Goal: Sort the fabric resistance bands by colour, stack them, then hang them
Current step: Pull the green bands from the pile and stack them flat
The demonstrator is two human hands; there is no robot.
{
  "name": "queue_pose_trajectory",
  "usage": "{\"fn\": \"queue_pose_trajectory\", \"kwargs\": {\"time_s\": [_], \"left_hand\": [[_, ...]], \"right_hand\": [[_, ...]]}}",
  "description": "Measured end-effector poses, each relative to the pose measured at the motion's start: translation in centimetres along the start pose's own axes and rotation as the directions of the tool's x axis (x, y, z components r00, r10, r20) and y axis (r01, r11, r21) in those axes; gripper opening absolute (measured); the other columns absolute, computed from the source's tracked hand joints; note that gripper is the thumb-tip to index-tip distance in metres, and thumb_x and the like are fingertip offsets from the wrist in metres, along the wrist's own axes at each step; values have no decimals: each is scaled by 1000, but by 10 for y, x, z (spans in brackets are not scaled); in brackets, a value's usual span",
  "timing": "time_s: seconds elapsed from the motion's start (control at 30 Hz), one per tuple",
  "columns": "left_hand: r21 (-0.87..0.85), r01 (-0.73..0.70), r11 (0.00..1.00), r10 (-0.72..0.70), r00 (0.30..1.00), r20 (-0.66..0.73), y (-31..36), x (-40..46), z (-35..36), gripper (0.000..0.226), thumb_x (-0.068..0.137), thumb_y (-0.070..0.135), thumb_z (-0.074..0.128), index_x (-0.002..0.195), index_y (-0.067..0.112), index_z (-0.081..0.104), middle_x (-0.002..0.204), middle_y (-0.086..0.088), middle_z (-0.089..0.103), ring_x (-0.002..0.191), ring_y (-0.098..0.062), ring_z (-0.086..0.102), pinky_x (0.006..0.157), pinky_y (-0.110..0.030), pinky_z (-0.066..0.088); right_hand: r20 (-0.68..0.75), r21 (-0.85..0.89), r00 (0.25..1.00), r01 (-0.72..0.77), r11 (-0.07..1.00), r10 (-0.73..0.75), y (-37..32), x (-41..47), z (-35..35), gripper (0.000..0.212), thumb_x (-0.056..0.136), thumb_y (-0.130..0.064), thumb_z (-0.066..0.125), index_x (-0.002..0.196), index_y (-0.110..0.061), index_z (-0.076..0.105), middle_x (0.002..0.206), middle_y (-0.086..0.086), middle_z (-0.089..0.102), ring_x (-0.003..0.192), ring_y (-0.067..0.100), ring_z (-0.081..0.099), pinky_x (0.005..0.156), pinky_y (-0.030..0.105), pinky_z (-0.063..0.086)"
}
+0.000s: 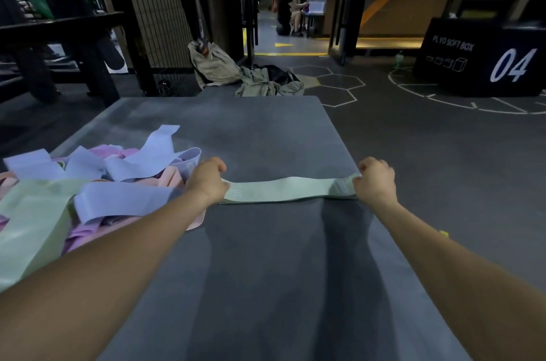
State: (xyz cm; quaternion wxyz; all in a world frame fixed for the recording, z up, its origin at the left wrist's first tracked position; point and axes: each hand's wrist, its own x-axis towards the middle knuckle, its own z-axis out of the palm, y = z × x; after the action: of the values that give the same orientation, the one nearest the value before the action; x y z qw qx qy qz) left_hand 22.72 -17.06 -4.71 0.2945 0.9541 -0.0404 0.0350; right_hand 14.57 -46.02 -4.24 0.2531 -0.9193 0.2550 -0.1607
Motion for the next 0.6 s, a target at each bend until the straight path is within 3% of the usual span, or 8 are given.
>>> {"fn": "queue_pose_trajectory", "kwargs": {"time_s": [0.07, 0.13, 0.2, 0.27, 0.37, 0.47, 0.6], "left_hand": [[35, -96, 995, 93, 992, 86, 2, -1, -7, 50, 78, 18, 72, 123, 11, 51, 128, -9, 52, 114, -24, 53, 94, -29, 41], [92, -208, 974, 182, 956, 232, 7, -2, -12, 70, 73, 25, 78, 133, 15, 43, 138, -3, 42, 125, -19, 45, 101, -28, 36], [201, -288, 936, 197, 905, 377, 10, -3, -16, 87, 69, 29, 81, 141, 18, 34, 144, 0, 35, 132, -19, 38, 106, -29, 34], [276, -296, 914, 143, 874, 464, 7, 0, -14, 95, 68, 30, 82, 145, 18, 27, 147, 1, 33, 133, -19, 37, 108, -31, 33], [278, -298, 913, 130, 860, 493, 2, 5, -14, 85, 73, 31, 78, 143, 19, 32, 145, 2, 37, 131, -19, 40, 108, -31, 33], [249, -318, 915, 171, 864, 474, 0, 7, -13, 68, 77, 27, 75, 137, 19, 43, 134, -1, 43, 121, -20, 45, 101, -27, 35], [233, -315, 920, 184, 872, 455, -3, 7, -12, 64, 77, 28, 75, 134, 20, 47, 128, -1, 44, 116, -21, 48, 99, -28, 36]], "right_hand": [[31, -80, 983, 182, 980, -180, -7, -2, -2, 41, 87, -8, 56, 127, -6, 51, 130, 16, 44, 123, 34, 35, 97, 36, 34], [198, -63, 910, 382, 922, -364, -20, -5, -3, 51, 84, -21, 66, 132, -12, 49, 135, 12, 43, 128, 30, 34, 103, 32, 30], [404, -32, 808, 480, 877, -428, -35, -11, 2, 69, 79, -30, 72, 139, -16, 41, 143, 6, 38, 134, 25, 32, 108, 31, 27], [515, -37, 733, 537, 843, -444, -45, -13, 11, 81, 76, -34, 75, 144, -16, 34, 146, 4, 35, 135, 23, 32, 109, 29, 26], [561, -40, 697, 562, 826, -447, -49, -10, 19, 79, 77, -33, 75, 143, -16, 33, 144, 2, 38, 131, 21, 37, 104, 25, 28], [551, -20, 719, 519, 854, -424, -48, -5, 19, 72, 78, -31, 74, 140, -19, 39, 142, 0, 44, 128, 21, 42, 102, 24, 31], [550, -8, 720, 510, 860, -423, -47, -3, 21, 72, 77, -28, 75, 140, -19, 41, 141, 0, 43, 128, 20, 42, 103, 23, 30]]}}
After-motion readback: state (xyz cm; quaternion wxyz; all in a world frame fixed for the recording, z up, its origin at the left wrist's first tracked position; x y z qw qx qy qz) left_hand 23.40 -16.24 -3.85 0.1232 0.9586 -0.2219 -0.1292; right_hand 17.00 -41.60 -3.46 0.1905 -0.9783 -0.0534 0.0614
